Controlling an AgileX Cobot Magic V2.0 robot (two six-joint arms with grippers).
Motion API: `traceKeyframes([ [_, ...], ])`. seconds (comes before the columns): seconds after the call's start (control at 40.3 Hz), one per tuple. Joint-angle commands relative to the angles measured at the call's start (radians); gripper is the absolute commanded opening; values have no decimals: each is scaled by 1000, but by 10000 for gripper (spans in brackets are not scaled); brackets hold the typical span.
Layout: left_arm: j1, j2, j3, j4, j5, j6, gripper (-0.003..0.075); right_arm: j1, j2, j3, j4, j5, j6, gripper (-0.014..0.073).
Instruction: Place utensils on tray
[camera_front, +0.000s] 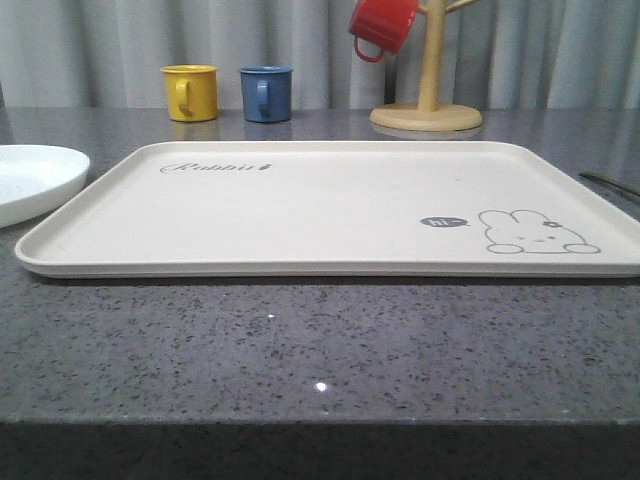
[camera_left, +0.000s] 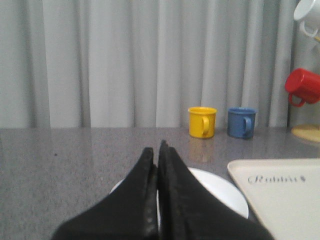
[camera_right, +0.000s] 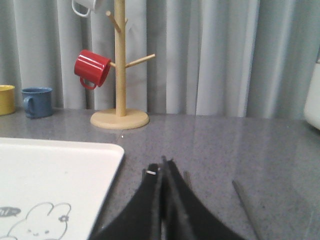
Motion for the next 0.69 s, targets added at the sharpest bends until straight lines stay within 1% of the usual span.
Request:
traceKeyframes([
  [0.0, 0, 7, -159, -10, 11, 2, -20, -6, 18, -166, 0, 68, -6, -66],
  [0.099, 0, 76, -321, -10, 160, 2, -20, -6, 105, -327, 0, 231, -6, -66],
  [0.198, 0, 188, -483, -10, 320, 2, -20, -6, 229, -491, 0, 384, -6, -66],
  [0.273, 0, 259, -552, -8, 389, 2, -20, -6, 310, -561, 1, 448, -6, -66],
  [0.322, 0, 302, -570, -1, 409, 2, -20, -6, 356, -587, 1, 476, -6, -66],
  [0.446, 0, 383, -570, -1, 450, 2, -20, -6, 437, -588, 1, 526, -6, -66],
  [0.669, 0, 466, -560, -1, 446, 2, -20, -6, 508, -587, 1, 587, -6, -66],
])
